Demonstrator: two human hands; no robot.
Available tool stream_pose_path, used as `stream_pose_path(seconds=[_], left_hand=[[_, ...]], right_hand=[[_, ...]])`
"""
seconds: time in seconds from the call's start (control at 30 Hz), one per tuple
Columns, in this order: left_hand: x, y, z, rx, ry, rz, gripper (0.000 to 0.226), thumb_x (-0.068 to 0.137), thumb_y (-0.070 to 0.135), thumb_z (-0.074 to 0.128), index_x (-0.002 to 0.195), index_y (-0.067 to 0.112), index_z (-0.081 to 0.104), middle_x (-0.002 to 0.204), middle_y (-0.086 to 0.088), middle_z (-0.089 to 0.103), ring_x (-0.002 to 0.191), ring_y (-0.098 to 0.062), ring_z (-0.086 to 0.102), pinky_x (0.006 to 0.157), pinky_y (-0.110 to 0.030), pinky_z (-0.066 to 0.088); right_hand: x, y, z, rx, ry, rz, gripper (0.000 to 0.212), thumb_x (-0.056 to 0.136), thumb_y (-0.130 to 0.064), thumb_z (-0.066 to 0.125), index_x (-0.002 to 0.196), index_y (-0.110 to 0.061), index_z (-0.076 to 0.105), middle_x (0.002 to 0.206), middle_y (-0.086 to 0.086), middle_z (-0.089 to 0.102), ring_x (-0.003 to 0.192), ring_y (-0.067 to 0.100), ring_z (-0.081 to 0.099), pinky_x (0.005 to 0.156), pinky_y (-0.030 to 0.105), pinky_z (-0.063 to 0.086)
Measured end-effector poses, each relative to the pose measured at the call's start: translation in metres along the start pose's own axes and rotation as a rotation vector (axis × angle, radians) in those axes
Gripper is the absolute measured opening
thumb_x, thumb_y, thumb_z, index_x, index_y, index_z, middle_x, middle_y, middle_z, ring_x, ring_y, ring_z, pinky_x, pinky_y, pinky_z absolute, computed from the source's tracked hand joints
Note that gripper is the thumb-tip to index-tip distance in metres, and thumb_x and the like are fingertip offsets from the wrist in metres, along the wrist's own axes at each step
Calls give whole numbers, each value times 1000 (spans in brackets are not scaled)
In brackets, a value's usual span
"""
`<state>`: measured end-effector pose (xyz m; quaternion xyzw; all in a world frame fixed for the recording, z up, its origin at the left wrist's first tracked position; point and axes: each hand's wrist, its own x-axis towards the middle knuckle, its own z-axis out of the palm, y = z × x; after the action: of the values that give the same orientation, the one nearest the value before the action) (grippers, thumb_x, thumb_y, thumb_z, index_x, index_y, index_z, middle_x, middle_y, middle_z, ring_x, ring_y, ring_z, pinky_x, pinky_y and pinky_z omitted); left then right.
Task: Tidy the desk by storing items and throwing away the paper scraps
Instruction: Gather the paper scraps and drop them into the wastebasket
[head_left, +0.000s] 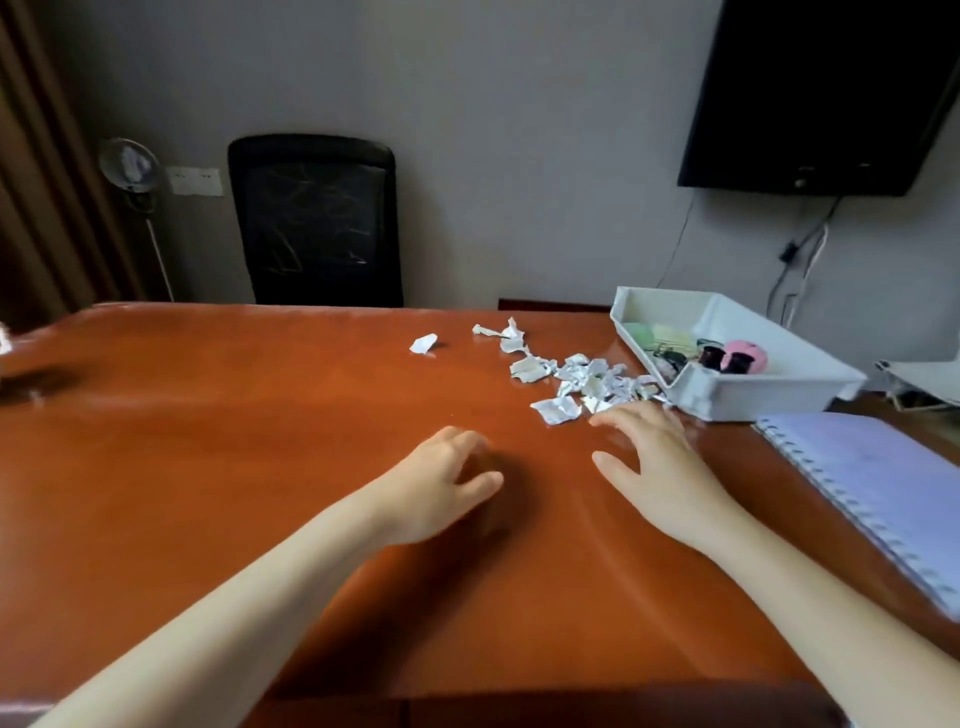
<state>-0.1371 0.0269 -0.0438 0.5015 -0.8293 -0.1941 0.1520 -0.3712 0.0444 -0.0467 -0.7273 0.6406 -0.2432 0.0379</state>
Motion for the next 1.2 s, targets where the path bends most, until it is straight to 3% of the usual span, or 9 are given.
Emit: stream_pose_path(seconds=[0.13, 0.27, 0.43, 0.6, 0.8, 1.0, 1.2], left_hand=[[36, 13, 28, 31, 112, 36, 44, 93, 38, 50, 132, 20, 44, 138, 0, 41, 122, -17, 43, 106, -30, 35], [66, 21, 38, 90, 192, 109, 43, 92, 39, 50, 130, 20, 43, 138, 1, 40, 120, -19, 42, 103, -31, 36], [104, 16, 45, 150, 278, 96, 54, 91, 47, 49, 137, 25, 33, 145, 3, 33, 132, -18, 33, 109, -32, 28], [132, 6, 45, 168, 302, 29, 69, 88, 57, 44, 145, 26, 19, 153, 2, 21, 143, -20, 16, 114, -37, 17], [166, -9, 38, 193, 164, -32, 84, 82, 71, 40, 148, 31, 7, 159, 0, 3, 147, -24, -3, 117, -44, 8], [184, -14, 29, 160, 102, 79, 80, 83, 65, 45, 148, 31, 12, 157, 4, 16, 146, -17, 8, 119, -43, 5], [189, -15, 29, 141, 102, 115, 67, 86, 59, 47, 143, 30, 28, 151, 4, 30, 139, -18, 26, 113, -38, 19]], right_hand=[[10, 32, 7, -64, 75, 53, 41, 92, -30, 54, 131, -22, 48, 146, -1, 33, 138, 18, 26, 114, 38, 24], [32, 46, 13, -54, 87, 46, 47, 93, -32, 54, 137, -19, 43, 151, 1, 28, 142, 19, 23, 113, 36, 24], [64, 55, 23, -106, 77, 29, 52, 93, -39, 52, 140, -21, 38, 153, 1, 23, 143, 20, 19, 113, 35, 21], [91, 59, 33, -113, 12, 52, 57, 93, -47, 46, 144, -27, 29, 155, -2, 18, 143, 20, 19, 111, 37, 24], [114, 63, 41, 64, 4, -39, 51, 91, -38, 54, 138, -26, 39, 144, -11, 34, 133, 11, 36, 106, 30, 34], [130, 66, 45, 138, 49, -82, 48, 89, -28, 61, 134, -23, 47, 139, -11, 38, 128, 7, 39, 103, 17, 28], [134, 71, 47, -109, 133, 22, 52, 87, -44, 58, 135, -27, 45, 142, -6, 38, 132, 16, 34, 106, 29, 27]])
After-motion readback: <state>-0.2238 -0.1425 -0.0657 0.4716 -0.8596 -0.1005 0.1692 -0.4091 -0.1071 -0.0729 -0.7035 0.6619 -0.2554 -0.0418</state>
